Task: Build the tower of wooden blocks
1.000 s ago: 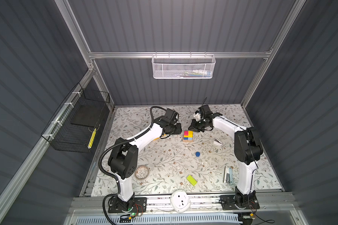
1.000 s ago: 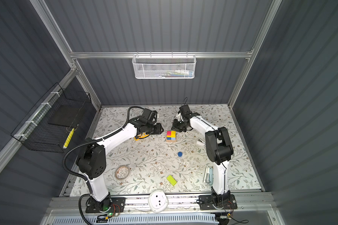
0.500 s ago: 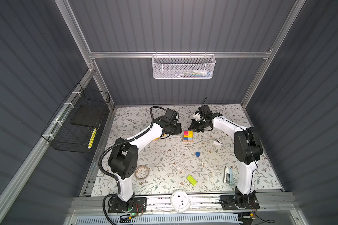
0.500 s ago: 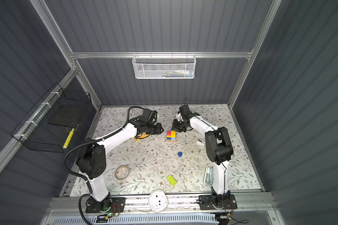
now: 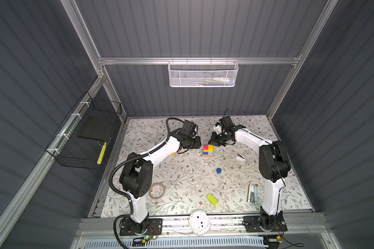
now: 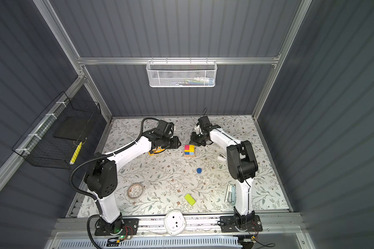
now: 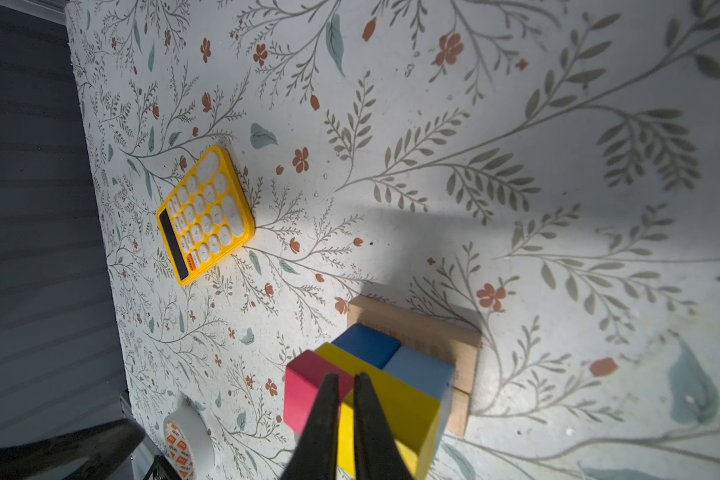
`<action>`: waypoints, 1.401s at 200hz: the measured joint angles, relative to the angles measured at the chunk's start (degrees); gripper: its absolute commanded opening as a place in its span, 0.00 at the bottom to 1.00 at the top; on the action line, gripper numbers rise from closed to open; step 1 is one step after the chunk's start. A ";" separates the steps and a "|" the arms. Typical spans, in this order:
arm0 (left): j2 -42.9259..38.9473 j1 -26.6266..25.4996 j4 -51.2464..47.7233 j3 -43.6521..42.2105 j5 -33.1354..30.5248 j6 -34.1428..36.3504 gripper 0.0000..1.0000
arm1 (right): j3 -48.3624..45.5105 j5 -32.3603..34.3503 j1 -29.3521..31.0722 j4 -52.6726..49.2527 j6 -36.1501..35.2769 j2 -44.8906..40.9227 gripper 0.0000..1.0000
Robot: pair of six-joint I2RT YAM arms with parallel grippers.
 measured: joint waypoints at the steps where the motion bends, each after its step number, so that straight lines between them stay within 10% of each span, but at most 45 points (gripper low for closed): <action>1: 0.00 0.00 0.00 0.00 0.00 -0.02 0.37 | 0.00 0.00 0.00 0.02 0.00 0.00 0.13; 87: 0.00 0.00 -0.02 0.00 0.00 -0.02 0.37 | -0.33 0.00 0.00 0.33 0.04 0.00 0.14; 280: -0.48 0.00 0.15 -0.63 0.00 0.00 0.39 | -1.55 2.67 -0.87 -0.15 1.07 -11.13 0.51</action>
